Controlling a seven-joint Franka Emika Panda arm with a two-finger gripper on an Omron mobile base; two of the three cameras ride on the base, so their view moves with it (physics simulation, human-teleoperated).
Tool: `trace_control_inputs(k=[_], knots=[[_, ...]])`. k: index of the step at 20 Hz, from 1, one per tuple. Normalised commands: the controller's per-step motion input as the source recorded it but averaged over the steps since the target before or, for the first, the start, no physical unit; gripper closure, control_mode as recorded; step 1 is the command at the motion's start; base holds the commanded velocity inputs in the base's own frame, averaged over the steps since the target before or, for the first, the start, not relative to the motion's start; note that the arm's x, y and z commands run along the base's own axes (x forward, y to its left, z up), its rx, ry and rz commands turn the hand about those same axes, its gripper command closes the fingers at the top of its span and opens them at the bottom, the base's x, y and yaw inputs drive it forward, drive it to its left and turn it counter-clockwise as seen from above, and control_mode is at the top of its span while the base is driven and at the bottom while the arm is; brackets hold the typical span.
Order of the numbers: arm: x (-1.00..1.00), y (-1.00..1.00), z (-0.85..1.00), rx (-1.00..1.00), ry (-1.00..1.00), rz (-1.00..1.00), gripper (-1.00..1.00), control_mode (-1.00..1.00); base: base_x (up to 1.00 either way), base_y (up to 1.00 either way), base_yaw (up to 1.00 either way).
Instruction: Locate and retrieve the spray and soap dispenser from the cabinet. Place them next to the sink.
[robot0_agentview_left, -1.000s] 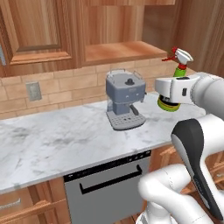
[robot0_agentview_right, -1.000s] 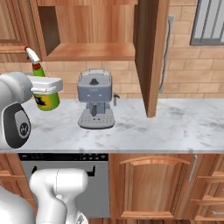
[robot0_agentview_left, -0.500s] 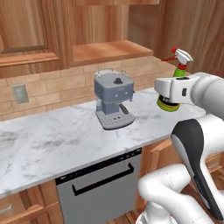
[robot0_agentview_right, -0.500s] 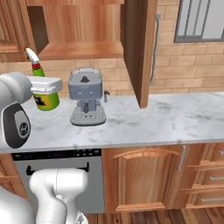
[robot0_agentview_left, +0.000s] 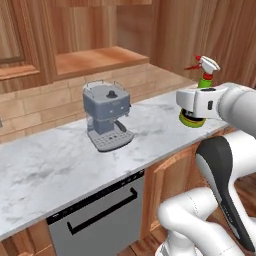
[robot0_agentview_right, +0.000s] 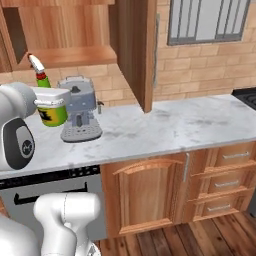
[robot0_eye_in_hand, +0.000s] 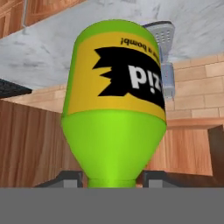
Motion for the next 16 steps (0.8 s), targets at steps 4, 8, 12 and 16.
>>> trace_control_inputs(k=[4, 8, 12, 16], knots=[[0.0, 0.0, 0.0, 0.0, 0.0, 0.0, 1.0, 1.0, -0.29, -0.06, -0.36], [0.0, 0.0, 0.0, 0.0, 0.0, 0.0, 1.0, 1.0, -0.22, -0.1, -0.37], [0.0, 0.0, 0.0, 0.0, 0.0, 0.0, 1.0, 1.0, -0.15, -0.15, -0.37], [0.0, 0.0, 0.0, 0.0, 0.0, 0.0, 1.0, 1.0, -0.08, -0.13, -0.39]])
